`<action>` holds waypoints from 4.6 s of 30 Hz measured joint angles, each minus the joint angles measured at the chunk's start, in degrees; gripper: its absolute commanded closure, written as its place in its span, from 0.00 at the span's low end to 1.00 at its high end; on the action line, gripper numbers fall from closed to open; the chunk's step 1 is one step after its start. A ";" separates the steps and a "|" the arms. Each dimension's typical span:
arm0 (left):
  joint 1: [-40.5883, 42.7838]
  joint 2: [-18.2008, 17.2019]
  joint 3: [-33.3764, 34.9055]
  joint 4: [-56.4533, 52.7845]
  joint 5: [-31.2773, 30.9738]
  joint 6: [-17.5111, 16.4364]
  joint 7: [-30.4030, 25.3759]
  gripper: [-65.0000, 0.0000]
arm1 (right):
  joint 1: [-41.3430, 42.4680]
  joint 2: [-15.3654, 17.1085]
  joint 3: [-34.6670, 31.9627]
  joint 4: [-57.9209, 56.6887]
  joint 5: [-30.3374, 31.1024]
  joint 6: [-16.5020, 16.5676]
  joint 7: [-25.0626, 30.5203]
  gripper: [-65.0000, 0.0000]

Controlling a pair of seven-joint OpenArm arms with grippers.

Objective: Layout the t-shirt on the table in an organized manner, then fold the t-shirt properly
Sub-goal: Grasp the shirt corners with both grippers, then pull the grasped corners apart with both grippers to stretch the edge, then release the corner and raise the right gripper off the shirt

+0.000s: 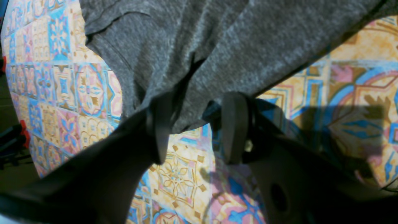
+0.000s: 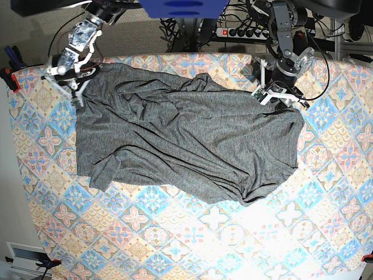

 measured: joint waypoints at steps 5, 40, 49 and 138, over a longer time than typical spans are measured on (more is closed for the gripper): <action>-1.03 -0.04 -0.24 0.00 -0.02 0.09 -0.24 0.60 | 0.02 -0.46 1.95 0.00 1.01 -0.04 0.79 1.00; 1.64 7.17 -4.61 2.05 9.66 -0.35 -9.27 0.21 | 3.72 -0.20 4.72 6.32 -7.96 1.14 2.64 1.00; -1.38 3.02 1.99 -6.69 16.50 0.52 -10.86 0.28 | 3.56 -0.11 4.70 6.32 -8.52 1.11 2.38 1.00; -14.19 6.01 -5.14 -5.95 19.21 -0.52 -3.48 0.89 | 13.64 -0.31 22.36 7.98 -8.92 1.38 32.35 1.00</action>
